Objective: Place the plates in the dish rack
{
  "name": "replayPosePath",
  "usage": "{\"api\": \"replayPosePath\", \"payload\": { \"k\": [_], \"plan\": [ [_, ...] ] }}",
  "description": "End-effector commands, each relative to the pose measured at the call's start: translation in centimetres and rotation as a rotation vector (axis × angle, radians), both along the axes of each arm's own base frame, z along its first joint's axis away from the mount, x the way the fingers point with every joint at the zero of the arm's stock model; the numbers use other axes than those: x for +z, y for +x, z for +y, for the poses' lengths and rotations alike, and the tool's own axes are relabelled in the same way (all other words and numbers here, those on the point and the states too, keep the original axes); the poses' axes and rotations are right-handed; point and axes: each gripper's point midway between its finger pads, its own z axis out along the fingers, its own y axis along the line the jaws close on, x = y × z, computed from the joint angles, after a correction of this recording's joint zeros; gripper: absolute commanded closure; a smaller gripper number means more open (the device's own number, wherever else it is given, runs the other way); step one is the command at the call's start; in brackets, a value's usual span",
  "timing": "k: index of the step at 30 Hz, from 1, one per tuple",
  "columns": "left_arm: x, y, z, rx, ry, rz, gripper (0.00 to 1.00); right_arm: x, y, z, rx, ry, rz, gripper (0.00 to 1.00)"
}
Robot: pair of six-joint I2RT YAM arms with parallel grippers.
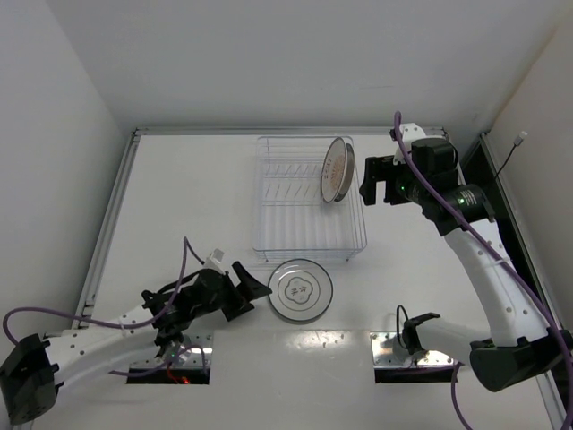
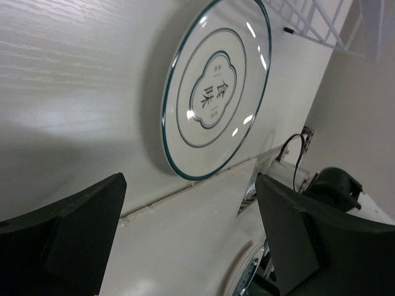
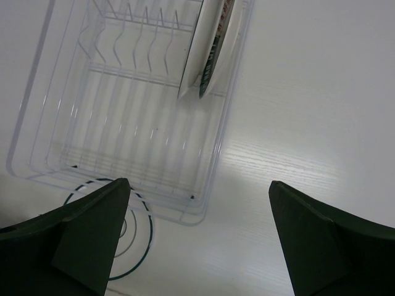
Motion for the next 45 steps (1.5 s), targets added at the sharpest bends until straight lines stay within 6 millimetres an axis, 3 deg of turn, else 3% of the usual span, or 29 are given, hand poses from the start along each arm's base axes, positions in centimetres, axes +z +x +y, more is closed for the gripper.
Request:
{"api": "replayPosePath", "payload": {
  "k": [1,3,7,12,13,19,20,23,34,36,37,38,42,45],
  "plan": [
    [1.7,2.1,-0.8,0.098,-0.026,-0.008,0.16,1.8,0.4,0.1,0.021,0.014,-0.048,0.07],
    [0.3,2.2,-0.9,0.098,0.022,0.024,0.16,1.8,0.4,0.3,0.028,0.019,-0.047,0.07],
    [0.1,2.5,-2.5,0.079,-0.014,0.040,0.16,2.2,0.4,0.4,0.036,0.026,-0.054,0.07],
    [-2.2,2.0,-2.3,0.098,-0.009,0.088,0.19,2.3,0.1,0.2,0.028,0.021,-0.055,0.07],
    [-1.7,2.2,-2.7,0.106,-0.055,0.075,0.21,2.3,0.1,0.2,0.028,0.021,-0.056,0.07],
    [-2.0,2.1,-2.8,0.093,-0.057,0.074,0.41,1.6,-0.1,-0.4,0.022,-0.005,-0.034,0.07],
    [-2.3,2.2,-3.0,0.094,-0.042,0.084,0.54,1.4,-0.3,-0.5,0.022,-0.006,-0.033,0.08],
    [-2.1,2.2,-4.1,0.047,-0.029,0.091,0.69,0.6,-0.5,-0.4,0.029,-0.005,-0.012,0.08],
    [-3.0,2.4,-5.3,-0.009,0.000,0.108,0.71,0.4,-1.0,-0.5,0.029,-0.005,-0.014,0.08],
    [-3.0,2.4,-5.3,-0.009,0.000,0.108,0.80,0.7,-1.1,-0.5,0.029,-0.003,-0.023,0.08],
    [-3.0,2.2,-5.4,-0.017,-0.004,0.113,0.92,0.7,-1.1,-0.5,0.029,-0.003,-0.023,0.08],
    [-3.3,2.0,-5.2,-0.017,0.011,0.124,0.98,0.7,-1.1,-0.5,0.029,-0.003,-0.023,0.08],
    [-3.6,1.3,-4.4,-0.027,0.065,0.162,1.00,0.7,-1.1,-0.5,0.029,-0.003,-0.023,0.08],
    [-1.3,1.2,-4.7,-0.039,0.029,0.134,1.00,0.2,-1.3,-0.3,0.040,0.001,-0.009,0.08]
  ]
}}
